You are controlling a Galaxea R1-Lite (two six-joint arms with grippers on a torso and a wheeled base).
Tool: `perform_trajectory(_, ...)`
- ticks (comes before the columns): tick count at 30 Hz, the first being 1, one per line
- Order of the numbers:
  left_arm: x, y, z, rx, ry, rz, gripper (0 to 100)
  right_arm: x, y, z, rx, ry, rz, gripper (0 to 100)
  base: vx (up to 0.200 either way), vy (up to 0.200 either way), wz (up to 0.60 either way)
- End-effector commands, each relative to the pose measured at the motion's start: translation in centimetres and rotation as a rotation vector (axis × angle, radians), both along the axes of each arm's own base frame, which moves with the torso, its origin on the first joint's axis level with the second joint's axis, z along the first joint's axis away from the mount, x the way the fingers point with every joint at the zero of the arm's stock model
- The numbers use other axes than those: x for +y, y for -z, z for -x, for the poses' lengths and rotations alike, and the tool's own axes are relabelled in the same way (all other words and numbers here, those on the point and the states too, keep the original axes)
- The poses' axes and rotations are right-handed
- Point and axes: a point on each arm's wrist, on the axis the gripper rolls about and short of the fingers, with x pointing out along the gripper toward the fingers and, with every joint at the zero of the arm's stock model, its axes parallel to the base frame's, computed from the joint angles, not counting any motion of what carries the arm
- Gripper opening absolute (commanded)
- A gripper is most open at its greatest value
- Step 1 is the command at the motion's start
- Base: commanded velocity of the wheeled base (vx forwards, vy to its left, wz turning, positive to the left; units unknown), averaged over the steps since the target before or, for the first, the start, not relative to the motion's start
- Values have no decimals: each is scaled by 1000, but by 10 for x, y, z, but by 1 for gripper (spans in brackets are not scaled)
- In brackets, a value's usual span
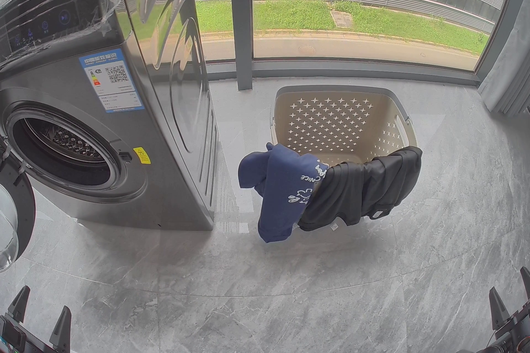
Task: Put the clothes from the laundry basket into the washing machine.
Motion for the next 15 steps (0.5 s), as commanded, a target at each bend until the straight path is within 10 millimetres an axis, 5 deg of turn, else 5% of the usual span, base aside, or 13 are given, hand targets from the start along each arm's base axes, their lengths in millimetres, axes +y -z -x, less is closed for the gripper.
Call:
perform_trajectory(1, 0, 4, 0, 2, -1, 0, 100, 0, 5, -1, 13, 1, 0, 100, 0, 0, 0)
perform_trajectory(4, 0, 4, 0, 2, -1, -1, 100, 0, 5, -1, 13, -1, 0, 100, 0, 0, 0)
perform_trajectory(15, 0, 4, 0, 2, -1, -1, 100, 0, 5, -1, 13, -1, 0, 100, 0, -200, 0)
